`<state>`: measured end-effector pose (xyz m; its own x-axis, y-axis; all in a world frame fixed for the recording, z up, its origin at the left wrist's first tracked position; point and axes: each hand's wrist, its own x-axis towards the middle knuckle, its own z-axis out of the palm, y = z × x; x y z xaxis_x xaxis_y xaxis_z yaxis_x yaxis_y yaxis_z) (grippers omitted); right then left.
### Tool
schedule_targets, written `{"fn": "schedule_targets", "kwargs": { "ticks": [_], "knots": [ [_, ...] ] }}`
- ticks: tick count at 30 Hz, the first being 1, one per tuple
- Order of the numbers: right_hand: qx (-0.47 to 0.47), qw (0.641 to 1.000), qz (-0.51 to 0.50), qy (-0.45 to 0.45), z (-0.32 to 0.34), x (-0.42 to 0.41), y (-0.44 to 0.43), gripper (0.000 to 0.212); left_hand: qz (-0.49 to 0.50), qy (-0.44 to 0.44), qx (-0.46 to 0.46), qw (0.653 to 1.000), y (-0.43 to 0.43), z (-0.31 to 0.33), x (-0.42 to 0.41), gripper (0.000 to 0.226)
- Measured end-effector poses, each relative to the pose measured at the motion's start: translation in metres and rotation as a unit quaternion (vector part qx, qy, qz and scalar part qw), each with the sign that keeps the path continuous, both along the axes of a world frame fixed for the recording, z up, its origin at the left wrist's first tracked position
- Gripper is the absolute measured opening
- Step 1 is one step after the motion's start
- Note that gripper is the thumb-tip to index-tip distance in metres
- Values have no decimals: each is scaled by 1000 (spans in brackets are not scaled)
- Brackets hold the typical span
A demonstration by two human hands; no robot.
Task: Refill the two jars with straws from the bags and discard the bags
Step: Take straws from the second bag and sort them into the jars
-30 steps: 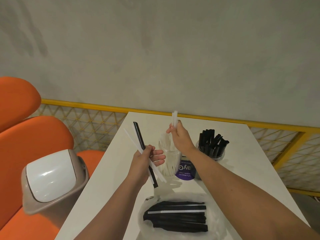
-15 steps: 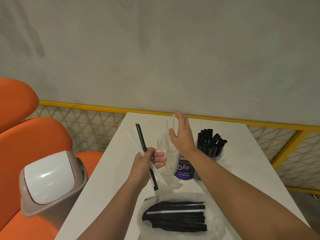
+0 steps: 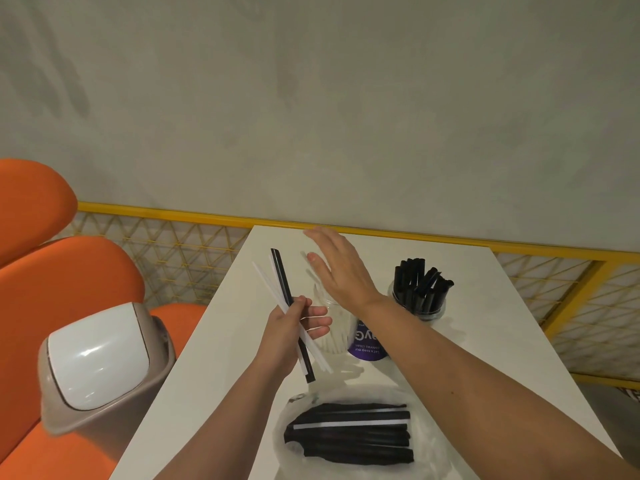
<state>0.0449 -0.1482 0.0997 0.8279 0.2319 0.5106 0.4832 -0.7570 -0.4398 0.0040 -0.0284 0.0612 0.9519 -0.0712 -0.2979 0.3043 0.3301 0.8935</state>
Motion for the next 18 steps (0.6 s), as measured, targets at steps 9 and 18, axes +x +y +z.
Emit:
{"fn": "schedule_targets", "kwargs": {
  "ticks": [9,18],
  "knots": [
    [-124,990,-61,-11,-19,0,-5,28,5,-9,-4,1000,6,0,-2,25],
    [-72,991,-82,78,-23,-4,-17,31,-66,-41,5,997,0,9,-6,29]
  ]
}}
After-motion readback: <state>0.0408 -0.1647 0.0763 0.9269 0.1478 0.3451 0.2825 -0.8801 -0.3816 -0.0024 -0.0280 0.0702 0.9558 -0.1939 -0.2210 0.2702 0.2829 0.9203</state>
